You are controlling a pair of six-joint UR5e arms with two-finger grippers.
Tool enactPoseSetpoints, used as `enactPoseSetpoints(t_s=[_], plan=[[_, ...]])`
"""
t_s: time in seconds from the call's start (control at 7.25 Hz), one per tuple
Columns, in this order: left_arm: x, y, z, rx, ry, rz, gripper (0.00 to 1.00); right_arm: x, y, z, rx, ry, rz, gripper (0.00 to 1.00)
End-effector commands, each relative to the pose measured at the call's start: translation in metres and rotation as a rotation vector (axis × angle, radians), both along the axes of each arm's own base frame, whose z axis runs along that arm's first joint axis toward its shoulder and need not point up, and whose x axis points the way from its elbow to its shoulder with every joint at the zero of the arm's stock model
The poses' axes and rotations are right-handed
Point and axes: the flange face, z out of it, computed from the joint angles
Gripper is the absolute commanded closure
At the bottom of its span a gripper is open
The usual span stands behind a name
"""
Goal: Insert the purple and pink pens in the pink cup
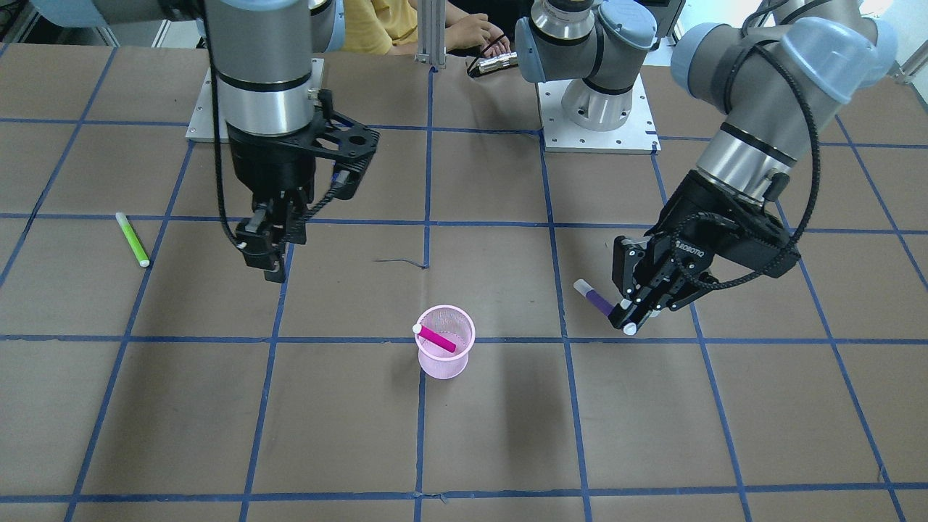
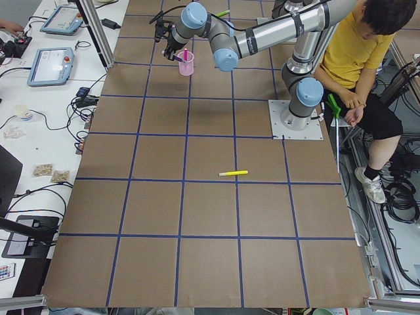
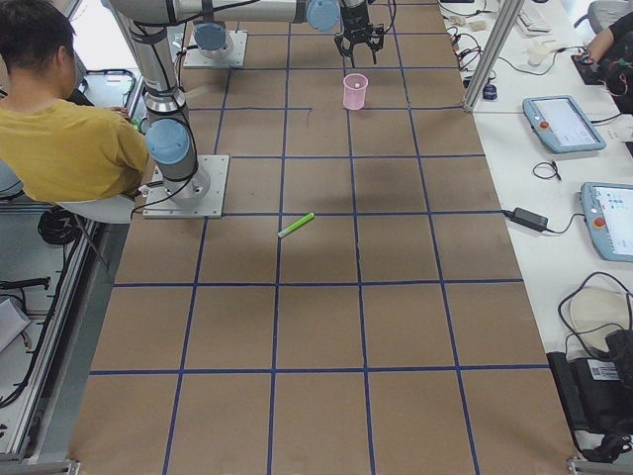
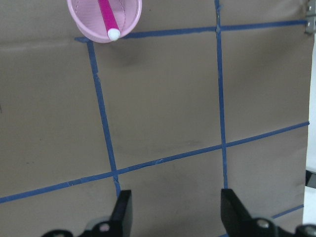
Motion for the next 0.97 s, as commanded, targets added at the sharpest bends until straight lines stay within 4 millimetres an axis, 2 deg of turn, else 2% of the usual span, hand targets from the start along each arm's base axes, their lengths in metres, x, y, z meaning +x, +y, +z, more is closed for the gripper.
enactPoseSetpoints(t_s=[0.0,0.14,0.28,0.41,0.69,0.83], plan=[[-0.031,0.022,-0.024,-0.100,0.060,0.056,0.98,-0.062,0.005,0.027,0.028,-0.081,-0.108,0.31],[-0.054,0.026,-0.030,-0.078,0.106,0.076,0.98,-0.070,0.010,0.030,0.026,-0.095,-0.177,0.31],[-0.085,0.031,-0.038,-0.071,0.120,0.053,0.99,-0.067,0.020,0.030,0.063,-0.108,-0.255,0.31],[-0.106,0.032,-0.047,-0.096,0.127,0.033,0.99,-0.065,0.023,0.032,0.060,-0.121,-0.307,0.31],[-0.134,0.031,-0.072,-0.156,0.050,0.049,0.99,-0.063,0.024,0.031,0.060,-0.167,-0.535,0.30],[-0.138,0.028,-0.083,-0.181,0.038,0.056,0.99,-0.065,0.021,0.032,0.049,-0.200,-0.714,0.28]])
